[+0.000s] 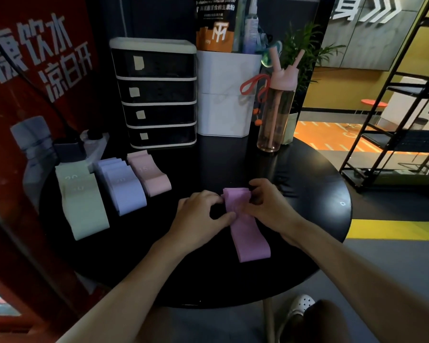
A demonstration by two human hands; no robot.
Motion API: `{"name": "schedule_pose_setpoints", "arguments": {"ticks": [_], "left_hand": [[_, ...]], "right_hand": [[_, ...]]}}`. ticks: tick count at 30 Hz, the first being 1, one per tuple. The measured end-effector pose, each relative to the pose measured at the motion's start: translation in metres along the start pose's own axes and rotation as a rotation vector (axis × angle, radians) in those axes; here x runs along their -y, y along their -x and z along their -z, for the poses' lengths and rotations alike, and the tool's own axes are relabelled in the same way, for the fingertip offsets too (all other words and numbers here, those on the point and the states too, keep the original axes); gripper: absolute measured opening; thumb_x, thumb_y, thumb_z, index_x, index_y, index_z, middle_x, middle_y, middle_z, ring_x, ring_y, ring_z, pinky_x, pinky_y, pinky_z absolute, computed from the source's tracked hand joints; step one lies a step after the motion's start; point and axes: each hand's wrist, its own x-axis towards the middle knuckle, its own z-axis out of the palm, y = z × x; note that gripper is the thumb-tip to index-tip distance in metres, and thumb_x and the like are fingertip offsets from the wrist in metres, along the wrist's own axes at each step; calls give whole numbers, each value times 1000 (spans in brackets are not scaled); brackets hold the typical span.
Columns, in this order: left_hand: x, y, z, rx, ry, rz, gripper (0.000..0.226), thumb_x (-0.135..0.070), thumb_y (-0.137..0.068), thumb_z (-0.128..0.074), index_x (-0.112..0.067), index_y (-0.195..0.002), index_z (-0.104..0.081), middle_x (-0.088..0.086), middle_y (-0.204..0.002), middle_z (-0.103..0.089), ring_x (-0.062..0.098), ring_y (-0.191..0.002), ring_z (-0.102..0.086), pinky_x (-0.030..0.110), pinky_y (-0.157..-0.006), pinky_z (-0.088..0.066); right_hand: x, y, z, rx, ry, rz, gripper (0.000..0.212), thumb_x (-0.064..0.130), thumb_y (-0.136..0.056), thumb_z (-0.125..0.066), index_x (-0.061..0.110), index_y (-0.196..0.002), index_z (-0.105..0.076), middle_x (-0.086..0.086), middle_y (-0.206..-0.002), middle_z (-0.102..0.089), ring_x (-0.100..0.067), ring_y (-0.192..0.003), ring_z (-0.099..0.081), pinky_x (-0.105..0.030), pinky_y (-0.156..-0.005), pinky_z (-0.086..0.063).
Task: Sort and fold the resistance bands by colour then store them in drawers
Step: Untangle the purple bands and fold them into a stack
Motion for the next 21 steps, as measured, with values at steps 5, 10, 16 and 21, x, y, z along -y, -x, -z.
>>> {"name": "schedule_pose_setpoints", "arguments": {"ticks": [5, 10, 16, 21], "left_hand": [[-1, 3, 1, -13, 29, -12, 50, -65, -84, -61, -29, -118, -67, -15, -126, -60, 6, -119, -52, 41, -108, -38], [-1, 2, 1, -9, 31, 10, 50, -61, -83, -66, -25, -118, -67, -13, -125, -58, 7, -118, -52, 40, -107, -37], [-5, 4, 3, -16, -23, 45, 61, -64, -82, -65, -22, -126, -63, -9, -130, -52, 10, -122, -48, 32, -107, -31], [-7, 4, 4, 25, -49, 65, 66, -67, -84, -59, -22, -133, -59, -9, -135, -50, 11, -128, -44, 31, -107, -26]], "right_hand": [[14, -15, 11, 228, 84, -34, 78, 12, -85, -71, 16, -150, -28, -3, -129, -53, -11, -104, -58, -12, -74, -47], [34, -25, 11, 395, 316, 5, 70, 9, -86, -67, 10, -148, -35, -6, -130, -54, -13, -103, -55, -13, -69, -43], [44, -26, 13, 476, 323, 16, 23, 0, -82, -66, -1, -105, -64, -7, -87, -58, -13, -74, -52, -21, -60, -40], [43, -20, 13, 404, 271, 24, 20, 3, -81, -66, 16, -96, -63, -1, -88, -59, -9, -73, -53, -21, -60, -42]]}}
